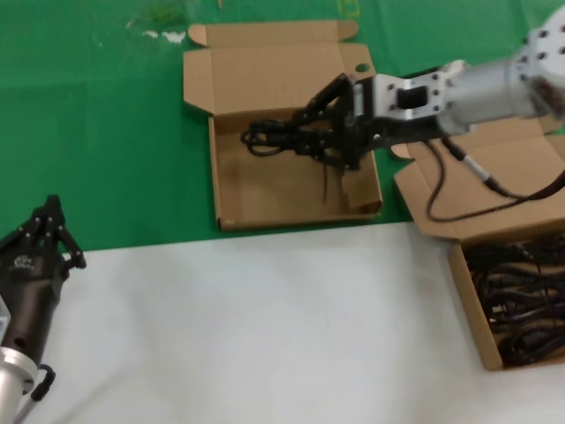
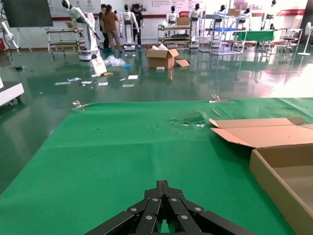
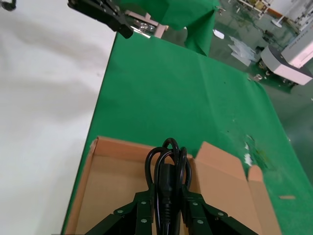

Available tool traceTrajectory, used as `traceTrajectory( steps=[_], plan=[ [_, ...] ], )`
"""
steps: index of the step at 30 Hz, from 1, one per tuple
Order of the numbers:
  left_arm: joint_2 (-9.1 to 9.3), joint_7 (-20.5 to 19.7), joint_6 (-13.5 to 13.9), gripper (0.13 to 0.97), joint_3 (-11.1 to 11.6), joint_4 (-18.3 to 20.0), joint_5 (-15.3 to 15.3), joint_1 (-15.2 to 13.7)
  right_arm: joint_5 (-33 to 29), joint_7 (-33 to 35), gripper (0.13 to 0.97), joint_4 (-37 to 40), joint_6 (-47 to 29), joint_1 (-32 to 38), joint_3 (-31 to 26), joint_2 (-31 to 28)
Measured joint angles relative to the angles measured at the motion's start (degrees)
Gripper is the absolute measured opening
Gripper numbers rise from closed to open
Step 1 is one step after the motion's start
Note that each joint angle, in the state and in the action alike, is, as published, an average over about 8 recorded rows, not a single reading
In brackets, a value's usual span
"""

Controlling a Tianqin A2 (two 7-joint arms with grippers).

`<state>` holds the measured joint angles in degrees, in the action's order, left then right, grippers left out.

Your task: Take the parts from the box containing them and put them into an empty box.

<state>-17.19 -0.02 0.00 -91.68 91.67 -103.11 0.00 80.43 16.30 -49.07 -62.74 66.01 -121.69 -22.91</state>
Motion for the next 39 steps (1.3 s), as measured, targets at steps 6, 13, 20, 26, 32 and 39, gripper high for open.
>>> traceTrajectory(
  steps=[6, 13, 20, 26, 32, 39],
  plan=[
    [0.00, 0.0, 0.0, 0.140, 0.0, 0.0, 0.0, 0.0, 0.4, 8.8, 0.231, 12.1, 4.4, 1.7, 0.0, 6.2],
    [0.00, 0.0, 0.0, 0.140, 0.0, 0.0, 0.0, 0.0, 0.9, 15.2, 0.241, 20.2, 7.2, 2.8, 0.6, 9.9],
    [0.00, 0.0, 0.0, 0.140, 0.0, 0.0, 0.0, 0.0, 2.2, 17.3, 0.272, 22.3, 8.3, 2.8, 1.9, 11.2],
    [0.00, 0.0, 0.0, 0.140, 0.0, 0.0, 0.0, 0.0, 2.8, 15.6, 0.334, 18.6, 8.5, 1.2, 2.6, 10.1],
    [0.00, 0.0, 0.0, 0.140, 0.0, 0.0, 0.0, 0.0, 4.5, 9.2, 0.428, 6.3, 8.5, -4.2, 4.4, 5.7],
    [0.00, 0.0, 0.0, 0.140, 0.0, 0.0, 0.0, 0.0, 10.7, 3.0, 0.561, -11.5, 11.6, -16.8, 10.6, -0.1]
  ],
)
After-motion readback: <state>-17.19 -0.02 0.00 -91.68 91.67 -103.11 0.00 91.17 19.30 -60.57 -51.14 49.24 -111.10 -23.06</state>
